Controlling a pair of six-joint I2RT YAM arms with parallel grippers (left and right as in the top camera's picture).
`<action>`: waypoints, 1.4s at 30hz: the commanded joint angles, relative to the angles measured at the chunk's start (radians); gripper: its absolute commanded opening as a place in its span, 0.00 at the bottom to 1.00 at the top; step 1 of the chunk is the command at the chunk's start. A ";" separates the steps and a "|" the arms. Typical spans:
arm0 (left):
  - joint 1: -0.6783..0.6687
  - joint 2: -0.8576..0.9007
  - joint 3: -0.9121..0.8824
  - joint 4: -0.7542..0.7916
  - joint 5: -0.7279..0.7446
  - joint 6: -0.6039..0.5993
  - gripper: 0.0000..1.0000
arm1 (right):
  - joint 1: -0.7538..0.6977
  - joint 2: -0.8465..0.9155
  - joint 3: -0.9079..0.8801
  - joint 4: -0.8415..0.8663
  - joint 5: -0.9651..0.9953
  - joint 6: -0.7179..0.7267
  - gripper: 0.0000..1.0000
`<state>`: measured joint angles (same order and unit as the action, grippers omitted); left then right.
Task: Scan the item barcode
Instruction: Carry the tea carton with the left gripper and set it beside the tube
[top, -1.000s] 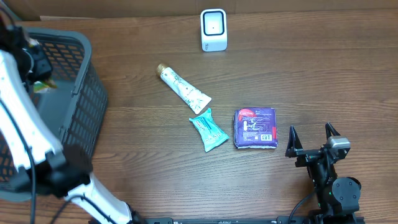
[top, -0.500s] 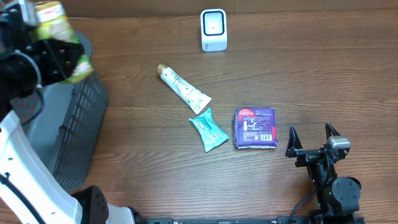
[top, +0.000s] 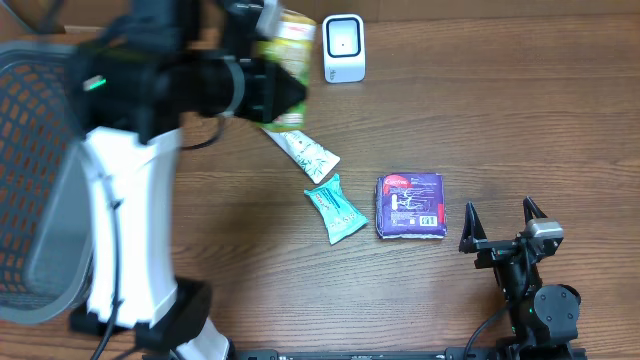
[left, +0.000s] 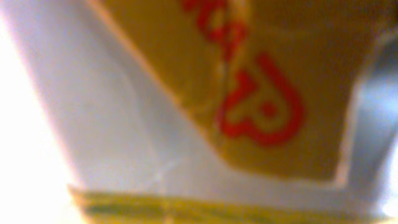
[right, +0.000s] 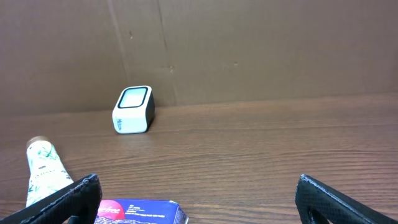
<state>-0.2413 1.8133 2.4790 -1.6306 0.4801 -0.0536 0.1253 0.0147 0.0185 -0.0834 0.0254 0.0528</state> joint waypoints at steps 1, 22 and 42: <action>-0.093 0.093 -0.003 0.012 -0.123 -0.041 0.15 | 0.005 -0.012 -0.011 0.003 -0.004 0.007 1.00; -0.371 0.683 -0.003 -0.016 -0.266 -0.097 0.10 | 0.005 -0.012 -0.011 0.003 -0.004 0.007 1.00; -0.448 0.798 -0.018 0.034 -0.565 -0.225 0.20 | 0.005 -0.012 -0.011 0.003 -0.004 0.007 1.00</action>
<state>-0.6895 2.6053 2.4580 -1.6173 -0.0460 -0.2417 0.1253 0.0147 0.0185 -0.0841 0.0254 0.0528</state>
